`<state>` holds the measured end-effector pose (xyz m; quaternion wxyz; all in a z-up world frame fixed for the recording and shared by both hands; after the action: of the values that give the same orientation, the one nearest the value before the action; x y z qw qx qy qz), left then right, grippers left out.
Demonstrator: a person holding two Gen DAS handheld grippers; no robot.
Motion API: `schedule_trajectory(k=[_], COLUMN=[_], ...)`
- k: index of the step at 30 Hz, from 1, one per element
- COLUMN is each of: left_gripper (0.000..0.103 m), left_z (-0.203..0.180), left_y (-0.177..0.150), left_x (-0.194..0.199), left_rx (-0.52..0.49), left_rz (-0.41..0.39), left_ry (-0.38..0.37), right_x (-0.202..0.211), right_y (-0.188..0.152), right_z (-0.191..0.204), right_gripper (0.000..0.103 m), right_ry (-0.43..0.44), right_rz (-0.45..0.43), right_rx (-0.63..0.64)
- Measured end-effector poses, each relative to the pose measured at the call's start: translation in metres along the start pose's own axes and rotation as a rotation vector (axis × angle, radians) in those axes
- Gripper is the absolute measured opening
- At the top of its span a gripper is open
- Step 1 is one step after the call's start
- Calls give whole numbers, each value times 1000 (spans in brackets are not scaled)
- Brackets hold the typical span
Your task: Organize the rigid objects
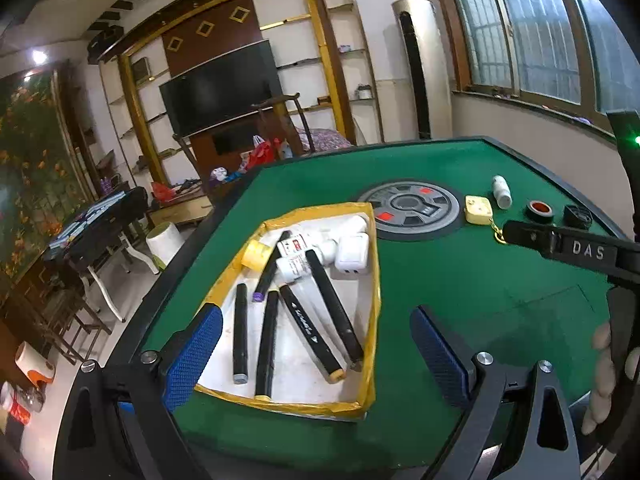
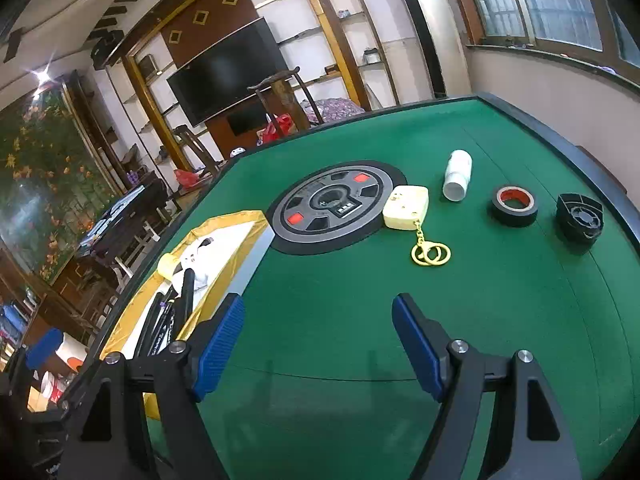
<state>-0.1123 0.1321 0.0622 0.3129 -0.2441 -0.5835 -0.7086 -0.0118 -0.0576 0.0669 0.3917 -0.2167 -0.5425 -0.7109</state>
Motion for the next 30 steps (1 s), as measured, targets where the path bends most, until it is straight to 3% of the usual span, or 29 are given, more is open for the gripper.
schedule_trajectory(k=[10,14,23,30], left_gripper=[97,97,97,97], left_z=[-13,-26,-72,-86], left_y=[-2,1,-7,-10], left_x=[-12,-13,-16,-29], left_rx=[-26,-52,-130,-124], left_rz=[44,55,93,141], left_ry=[-31,-87,-266,-338], right_x=[-7,-4,14,10], right_y=[4,13,54,87], right_z=[-16,-34,-118,-179], right_gripper=[76,76,76,76], right_ry=[-17,-41,-168,-221], right_rz=[13,3,-42,-44], right_rx=[-23,-47,-158,-271])
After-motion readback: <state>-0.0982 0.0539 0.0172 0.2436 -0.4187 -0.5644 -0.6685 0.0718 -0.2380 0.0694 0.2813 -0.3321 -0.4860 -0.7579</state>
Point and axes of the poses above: each gripper's, at about its wrist camera, not at the fingertips, and x roughly against the way its jaws point, z to its left, y to its top, the point moved 5 cm from there along -x, roughly the way its jaws point, and after that the axes turned 13 degrees about z, right-handed, at the moved point
